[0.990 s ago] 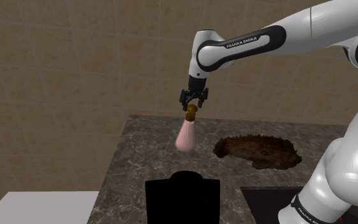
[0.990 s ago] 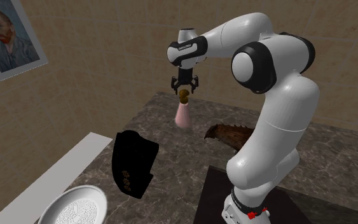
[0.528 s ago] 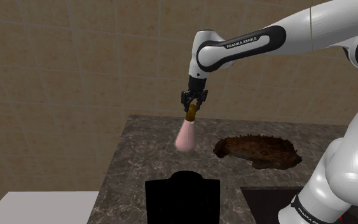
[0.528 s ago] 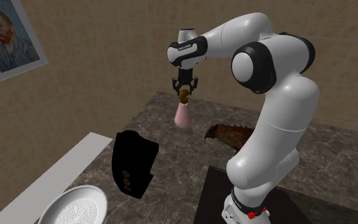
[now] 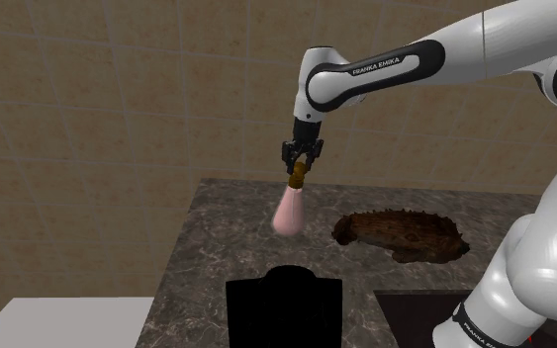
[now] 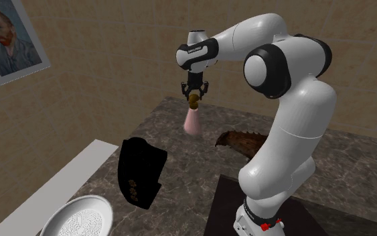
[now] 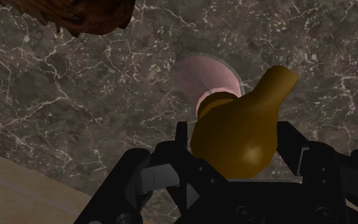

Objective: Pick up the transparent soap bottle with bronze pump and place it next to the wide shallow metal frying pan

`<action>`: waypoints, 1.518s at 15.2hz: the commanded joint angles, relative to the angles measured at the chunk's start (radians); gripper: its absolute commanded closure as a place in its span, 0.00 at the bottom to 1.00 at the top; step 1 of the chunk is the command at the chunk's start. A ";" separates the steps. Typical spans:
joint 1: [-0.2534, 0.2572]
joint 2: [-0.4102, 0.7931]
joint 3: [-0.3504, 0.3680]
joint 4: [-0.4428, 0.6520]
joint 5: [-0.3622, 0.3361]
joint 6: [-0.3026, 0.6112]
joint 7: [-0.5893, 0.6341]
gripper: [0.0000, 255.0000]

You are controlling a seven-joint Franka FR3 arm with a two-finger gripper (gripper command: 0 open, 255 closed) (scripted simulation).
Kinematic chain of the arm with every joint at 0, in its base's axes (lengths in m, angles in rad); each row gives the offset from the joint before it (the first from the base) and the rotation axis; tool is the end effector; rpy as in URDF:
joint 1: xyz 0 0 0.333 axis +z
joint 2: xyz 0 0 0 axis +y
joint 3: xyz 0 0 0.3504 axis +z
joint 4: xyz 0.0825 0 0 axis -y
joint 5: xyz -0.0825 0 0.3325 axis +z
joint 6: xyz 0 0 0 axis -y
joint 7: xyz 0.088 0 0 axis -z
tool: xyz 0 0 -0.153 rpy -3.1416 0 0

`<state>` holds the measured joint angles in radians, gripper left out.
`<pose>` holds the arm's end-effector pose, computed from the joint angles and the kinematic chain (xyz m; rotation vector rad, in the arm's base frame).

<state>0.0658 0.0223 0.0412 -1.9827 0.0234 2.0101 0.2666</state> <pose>0.5122 0.0573 0.4639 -3.1077 0.2640 -0.0014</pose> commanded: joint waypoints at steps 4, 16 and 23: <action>0.000 -0.010 0.000 0.029 0.000 -0.039 0.000 1.00; -0.001 -0.030 -0.001 0.167 0.000 -0.197 0.003 1.00; -0.001 -0.028 -0.001 0.264 -0.001 -0.291 0.005 1.00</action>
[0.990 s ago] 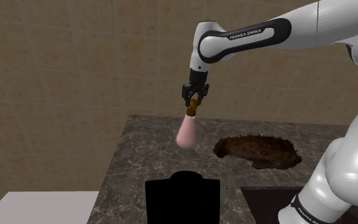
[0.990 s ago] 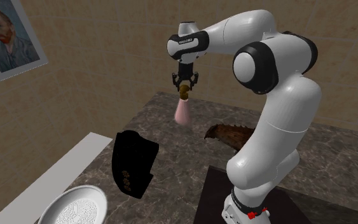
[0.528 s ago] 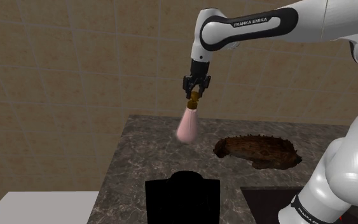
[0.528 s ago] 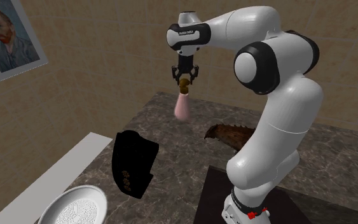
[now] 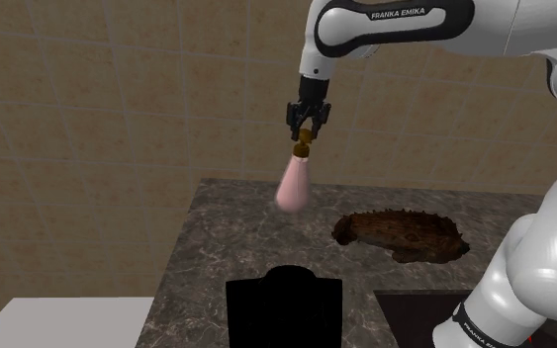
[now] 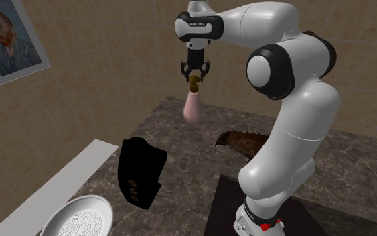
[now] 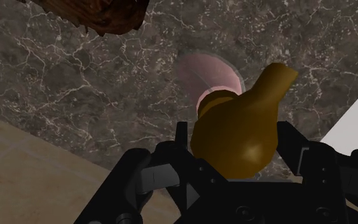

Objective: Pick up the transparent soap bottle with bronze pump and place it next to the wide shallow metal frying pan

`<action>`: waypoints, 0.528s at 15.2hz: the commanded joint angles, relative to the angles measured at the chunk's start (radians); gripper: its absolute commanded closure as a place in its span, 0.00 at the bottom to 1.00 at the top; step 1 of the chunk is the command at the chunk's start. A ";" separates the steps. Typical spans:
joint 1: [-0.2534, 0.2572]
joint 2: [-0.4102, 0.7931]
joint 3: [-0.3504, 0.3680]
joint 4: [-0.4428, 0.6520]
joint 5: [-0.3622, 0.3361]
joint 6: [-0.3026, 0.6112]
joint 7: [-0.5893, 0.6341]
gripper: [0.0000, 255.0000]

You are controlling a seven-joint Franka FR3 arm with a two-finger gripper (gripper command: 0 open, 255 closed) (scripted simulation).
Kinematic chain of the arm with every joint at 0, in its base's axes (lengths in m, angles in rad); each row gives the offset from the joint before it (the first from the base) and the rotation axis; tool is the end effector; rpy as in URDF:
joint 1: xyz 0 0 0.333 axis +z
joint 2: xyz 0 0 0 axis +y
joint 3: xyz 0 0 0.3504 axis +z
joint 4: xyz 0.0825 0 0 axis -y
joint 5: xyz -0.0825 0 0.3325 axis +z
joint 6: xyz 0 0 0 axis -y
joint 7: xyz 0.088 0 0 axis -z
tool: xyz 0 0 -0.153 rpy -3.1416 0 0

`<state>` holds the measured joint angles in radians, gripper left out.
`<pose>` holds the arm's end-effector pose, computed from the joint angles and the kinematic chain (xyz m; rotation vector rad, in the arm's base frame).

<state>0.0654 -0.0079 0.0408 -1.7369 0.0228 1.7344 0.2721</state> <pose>0.5067 0.0572 0.5606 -3.1076 0.2641 -0.0018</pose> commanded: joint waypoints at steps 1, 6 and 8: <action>0.000 0.004 0.000 0.033 0.000 -0.029 0.000 1.00; 0.018 -0.089 0.019 -0.021 0.005 -0.066 0.037 1.00; 0.030 -0.150 0.032 -0.070 0.011 -0.078 0.062 1.00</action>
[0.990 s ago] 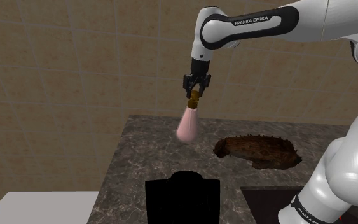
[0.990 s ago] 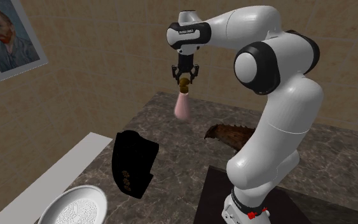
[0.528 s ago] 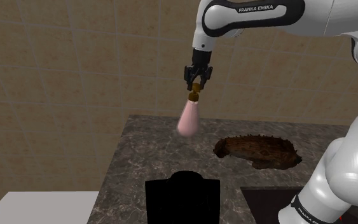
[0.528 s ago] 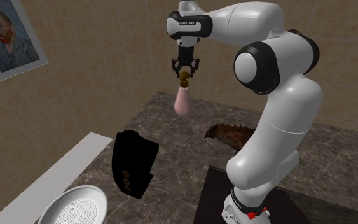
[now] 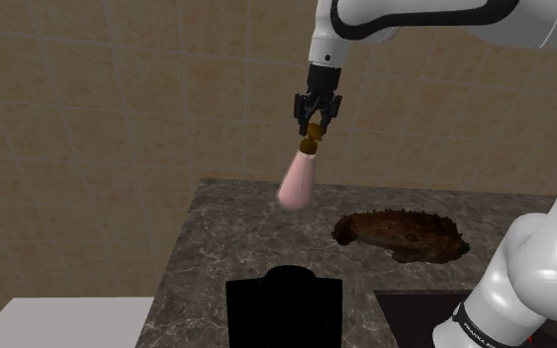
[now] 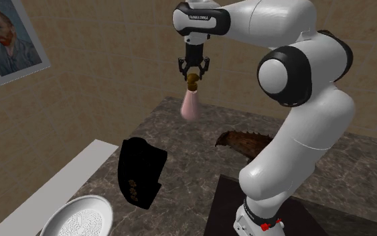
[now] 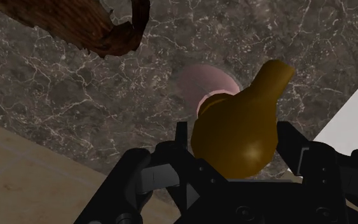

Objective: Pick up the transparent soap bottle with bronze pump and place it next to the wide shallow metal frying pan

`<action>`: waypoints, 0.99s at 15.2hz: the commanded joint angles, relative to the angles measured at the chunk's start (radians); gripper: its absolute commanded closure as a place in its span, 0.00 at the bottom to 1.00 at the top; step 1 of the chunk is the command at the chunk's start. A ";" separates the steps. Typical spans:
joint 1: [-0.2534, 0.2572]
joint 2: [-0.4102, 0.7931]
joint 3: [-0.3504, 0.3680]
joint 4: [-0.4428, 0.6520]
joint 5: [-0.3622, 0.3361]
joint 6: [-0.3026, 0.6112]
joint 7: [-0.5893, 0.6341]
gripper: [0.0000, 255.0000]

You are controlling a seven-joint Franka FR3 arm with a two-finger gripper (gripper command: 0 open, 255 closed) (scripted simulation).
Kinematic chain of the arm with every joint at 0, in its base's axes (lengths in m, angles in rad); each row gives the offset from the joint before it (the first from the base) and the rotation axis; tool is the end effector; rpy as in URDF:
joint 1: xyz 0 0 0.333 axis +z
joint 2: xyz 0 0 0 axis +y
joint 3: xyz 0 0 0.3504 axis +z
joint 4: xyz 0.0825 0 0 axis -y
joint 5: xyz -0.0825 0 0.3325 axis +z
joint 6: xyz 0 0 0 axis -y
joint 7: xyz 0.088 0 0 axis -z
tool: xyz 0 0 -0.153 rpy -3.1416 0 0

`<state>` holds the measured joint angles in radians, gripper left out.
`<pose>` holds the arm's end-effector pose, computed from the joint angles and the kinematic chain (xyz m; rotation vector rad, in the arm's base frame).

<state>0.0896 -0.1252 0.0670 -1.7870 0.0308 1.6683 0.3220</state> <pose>0.4591 0.0789 0.5904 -3.1074 0.2629 -0.0012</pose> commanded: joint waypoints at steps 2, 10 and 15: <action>0.018 -0.091 0.021 -0.062 0.010 -0.026 0.038 1.00; 0.069 -0.300 0.089 -0.180 0.054 -0.111 0.150 1.00; 0.102 -0.408 0.140 -0.213 0.094 -0.180 0.229 1.00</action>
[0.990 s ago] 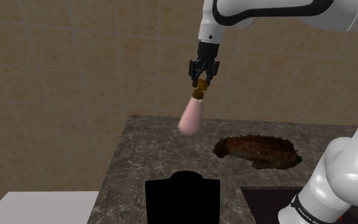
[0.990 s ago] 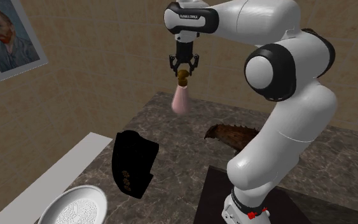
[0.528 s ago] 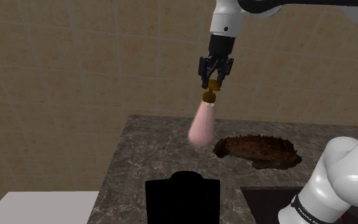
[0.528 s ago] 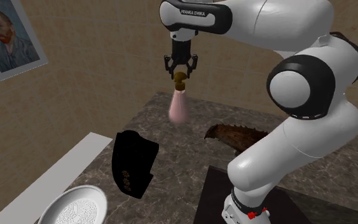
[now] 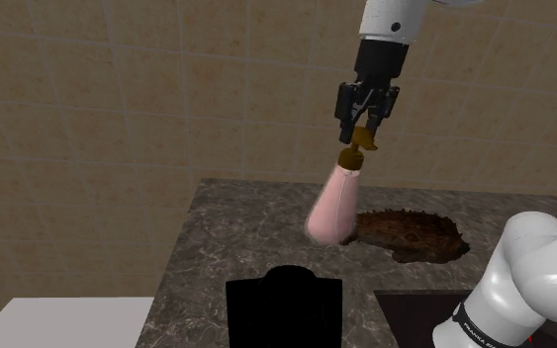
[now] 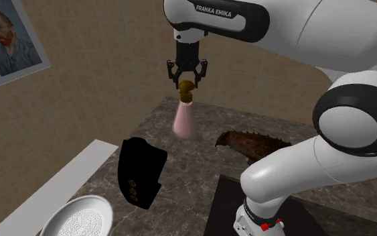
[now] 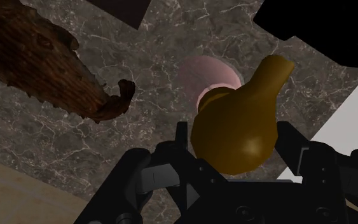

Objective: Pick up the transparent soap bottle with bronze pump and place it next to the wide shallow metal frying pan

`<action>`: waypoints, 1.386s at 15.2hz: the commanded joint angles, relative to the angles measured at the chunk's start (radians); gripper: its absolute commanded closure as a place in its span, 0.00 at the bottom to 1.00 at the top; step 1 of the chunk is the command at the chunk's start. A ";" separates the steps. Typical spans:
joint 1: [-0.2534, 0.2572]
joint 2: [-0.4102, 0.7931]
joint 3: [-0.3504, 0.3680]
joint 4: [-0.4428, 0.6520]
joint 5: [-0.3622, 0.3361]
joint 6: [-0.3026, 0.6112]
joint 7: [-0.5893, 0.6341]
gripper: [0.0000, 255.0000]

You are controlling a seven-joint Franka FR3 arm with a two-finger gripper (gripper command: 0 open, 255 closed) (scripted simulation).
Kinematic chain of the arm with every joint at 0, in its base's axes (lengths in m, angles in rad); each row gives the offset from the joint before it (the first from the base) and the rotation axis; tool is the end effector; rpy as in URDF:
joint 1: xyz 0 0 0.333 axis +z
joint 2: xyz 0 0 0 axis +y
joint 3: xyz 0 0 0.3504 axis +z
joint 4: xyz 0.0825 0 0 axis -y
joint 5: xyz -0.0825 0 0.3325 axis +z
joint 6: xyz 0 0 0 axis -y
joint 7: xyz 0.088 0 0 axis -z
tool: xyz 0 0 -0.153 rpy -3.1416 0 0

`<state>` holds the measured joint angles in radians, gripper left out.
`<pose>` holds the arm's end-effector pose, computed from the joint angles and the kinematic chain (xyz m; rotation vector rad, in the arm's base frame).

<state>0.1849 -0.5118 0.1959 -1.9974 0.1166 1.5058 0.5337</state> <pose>0.2816 0.1552 0.6335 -3.1067 0.2626 -0.0023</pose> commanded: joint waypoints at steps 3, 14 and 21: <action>0.027 -0.076 0.043 -0.008 0.036 -0.061 0.069 1.00; 0.092 -0.208 0.180 0.061 0.157 -0.227 0.286 1.00; 0.115 -0.230 0.284 0.175 0.244 -0.324 0.449 1.00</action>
<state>0.2991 -0.7476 0.4610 -1.8557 0.3475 1.2012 0.9526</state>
